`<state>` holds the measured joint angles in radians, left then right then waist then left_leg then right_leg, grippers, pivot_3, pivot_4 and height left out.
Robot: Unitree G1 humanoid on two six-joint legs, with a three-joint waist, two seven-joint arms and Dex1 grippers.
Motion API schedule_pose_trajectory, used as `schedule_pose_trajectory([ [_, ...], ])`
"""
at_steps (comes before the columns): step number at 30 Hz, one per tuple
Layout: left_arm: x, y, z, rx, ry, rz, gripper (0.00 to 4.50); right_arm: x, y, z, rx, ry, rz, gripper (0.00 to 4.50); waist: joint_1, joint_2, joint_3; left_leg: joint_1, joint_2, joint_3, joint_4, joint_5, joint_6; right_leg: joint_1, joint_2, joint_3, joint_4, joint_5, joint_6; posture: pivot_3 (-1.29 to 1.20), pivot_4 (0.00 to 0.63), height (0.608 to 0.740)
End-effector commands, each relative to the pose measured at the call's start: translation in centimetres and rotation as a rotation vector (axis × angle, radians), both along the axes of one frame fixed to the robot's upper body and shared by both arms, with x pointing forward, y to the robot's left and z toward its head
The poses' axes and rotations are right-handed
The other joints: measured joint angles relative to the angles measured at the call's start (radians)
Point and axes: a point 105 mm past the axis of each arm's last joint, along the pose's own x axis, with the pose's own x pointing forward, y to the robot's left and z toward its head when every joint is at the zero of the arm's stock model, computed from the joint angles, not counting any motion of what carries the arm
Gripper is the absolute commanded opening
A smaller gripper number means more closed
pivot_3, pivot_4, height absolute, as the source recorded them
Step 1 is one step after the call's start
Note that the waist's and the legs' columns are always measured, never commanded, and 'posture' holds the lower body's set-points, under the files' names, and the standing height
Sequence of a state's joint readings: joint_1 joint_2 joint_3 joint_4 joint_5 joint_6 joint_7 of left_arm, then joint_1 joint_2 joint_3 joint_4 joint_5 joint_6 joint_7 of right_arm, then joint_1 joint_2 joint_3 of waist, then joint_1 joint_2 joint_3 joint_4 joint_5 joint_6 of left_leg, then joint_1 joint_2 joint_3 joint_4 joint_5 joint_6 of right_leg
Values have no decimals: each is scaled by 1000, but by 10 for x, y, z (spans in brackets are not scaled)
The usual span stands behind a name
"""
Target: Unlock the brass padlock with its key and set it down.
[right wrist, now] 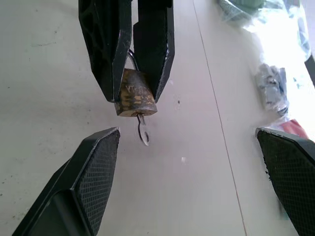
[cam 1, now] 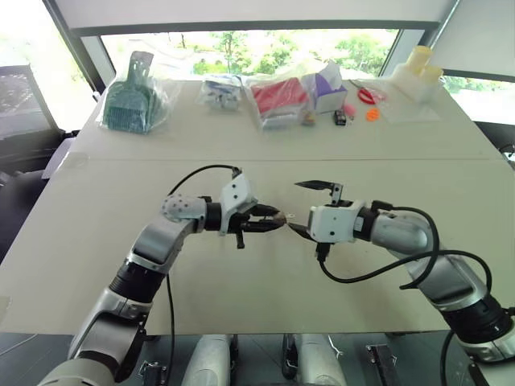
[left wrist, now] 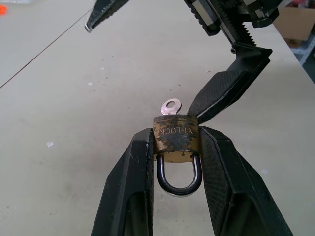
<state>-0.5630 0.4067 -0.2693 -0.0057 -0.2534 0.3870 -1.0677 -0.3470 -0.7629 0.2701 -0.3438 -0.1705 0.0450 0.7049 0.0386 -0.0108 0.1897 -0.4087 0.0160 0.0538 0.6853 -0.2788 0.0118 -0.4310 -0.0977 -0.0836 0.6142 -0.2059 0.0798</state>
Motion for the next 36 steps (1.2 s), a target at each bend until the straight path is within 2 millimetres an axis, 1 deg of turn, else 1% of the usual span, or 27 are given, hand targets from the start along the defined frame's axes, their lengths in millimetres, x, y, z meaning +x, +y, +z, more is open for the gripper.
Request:
schedule_pose_trajectory([
  [1,-3,-3,15,-30,-51,-25,747,0,5,10,2,-52,26,4500,-1,0,0,0,0,0,0,0,0,0,0,0,0,0,0,0,150,740],
  [2,-3,-3,15,-28,-53,-25,747,0,5,10,1,-54,29,3952,-1,0,0,0,0,0,0,0,0,0,0,0,0,0,0,0,150,740],
  [3,-3,-3,15,-26,-56,-25,747,0,5,10,1,-55,30,3660,-1,0,0,0,0,0,0,0,0,0,0,0,0,0,0,0,150,740],
  [6,-3,-3,15,-25,-59,-23,747,0,5,11,2,-59,32,2099,-1,0,0,0,0,0,0,0,0,0,0,0,0,0,0,0,150,740],
  [7,-3,-3,15,-25,-59,-23,747,0,6,12,2,-59,34,1660,-1,0,0,0,0,0,0,0,0,0,0,0,0,0,0,0,150,740],
  [9,-3,-3,15,-28,-60,-22,747,0,6,12,0,-59,38,460,-1,0,0,0,0,0,0,0,0,0,0,0,0,0,0,0,150,740],
  [10,-3,-3,15,-28,-61,-22,747,1,6,12,1,-57,40,24,-1,0,0,0,0,0,0,0,0,0,0,0,0,0,0,0,150,740],
  [15,-3,-4,17,-30,-70,-21,747,0,8,10,-8,-49,53,24,-1,0,0,0,0,0,0,0,0,0,0,0,0,0,0,0,150,740],
  [18,-3,-5,20,-27,-111,-28,747,1,9,9,-7,-18,63,24,-2,0,0,0,0,0,0,0,0,0,0,0,0,0,0,0,150,740],
  [23,-6,-10,21,32,-274,-75,747,0,10,5,10,150,85,24,-1,0,0,0,0,0,0,0,0,0,0,0,0,0,0,0,150,740],
  [26,-8,-11,16,89,-371,-116,747,-3,14,6,23,289,126,24,-1,0,0,0,0,0,0,0,0,0,0,0,0,0,0,0,150,740],
  [29,-8,-11,12,121,-439,-143,747,-6,17,7,23,404,151,24,0,0,0,0,0,0,0,0,0,0,0,0,0,0,0,0,150,740],
  [32,-7,-11,11,135,-470,-154,747,-8,18,9,37,475,155,24,-1,0,0,0,0,0,0,0,0,0,0,0,0,0,0,0,150,740],
  [34,-7,-9,11,129,-455,-152,747,-6,20,15,43,454,156,24,-1,0,0,0,0,0,0,0,0,0,0,0,0,0,0,0,150,740],
  [36,-7,-8,11,90,-370,-137,747,0,19,21,20,338,158,24,-1,0,0,0,0,0,0,0,0,0,0,0,1,0,0,0,150,740],
])
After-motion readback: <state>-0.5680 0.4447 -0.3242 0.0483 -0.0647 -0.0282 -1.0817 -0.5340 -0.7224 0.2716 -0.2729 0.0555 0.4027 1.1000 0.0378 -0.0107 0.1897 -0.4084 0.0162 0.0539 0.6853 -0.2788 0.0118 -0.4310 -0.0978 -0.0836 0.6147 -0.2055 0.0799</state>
